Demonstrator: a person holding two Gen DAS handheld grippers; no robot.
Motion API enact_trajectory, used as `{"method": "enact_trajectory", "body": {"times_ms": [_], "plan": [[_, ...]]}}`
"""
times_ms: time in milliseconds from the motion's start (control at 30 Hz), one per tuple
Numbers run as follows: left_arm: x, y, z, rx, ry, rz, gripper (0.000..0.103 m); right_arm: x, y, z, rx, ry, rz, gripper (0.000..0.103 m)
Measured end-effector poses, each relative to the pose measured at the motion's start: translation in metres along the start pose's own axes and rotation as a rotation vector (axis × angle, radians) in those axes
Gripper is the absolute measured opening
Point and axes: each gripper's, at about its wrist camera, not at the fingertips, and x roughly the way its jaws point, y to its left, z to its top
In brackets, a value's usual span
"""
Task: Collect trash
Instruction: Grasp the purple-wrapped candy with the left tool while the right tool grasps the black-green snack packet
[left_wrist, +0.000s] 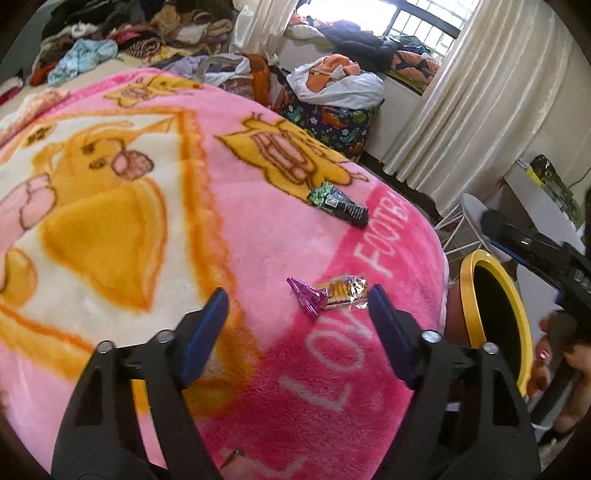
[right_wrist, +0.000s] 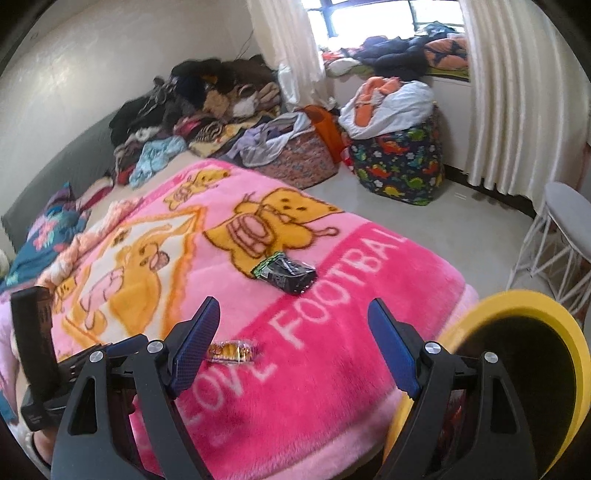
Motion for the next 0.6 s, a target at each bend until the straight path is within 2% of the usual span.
{"method": "enact_trajectory", "body": {"times_ms": [267, 433, 600], "plan": [[0.02, 0.004, -0.002, -0.043, 0.061, -0.092, 0.047, 0.064, 0.015, 0.021, -0.123, 0.099, -0.001, 0.08], [0.031, 0.003, 0.0, -0.046, 0.082, -0.111, 0.043, 0.107, 0.02, 0.026, -0.192, 0.181, -0.012, 0.078], [0.039, 0.005, 0.002, -0.051, 0.101, -0.114, 0.027, 0.141, 0.028, 0.026, -0.283, 0.248, -0.057, 0.074]]}}
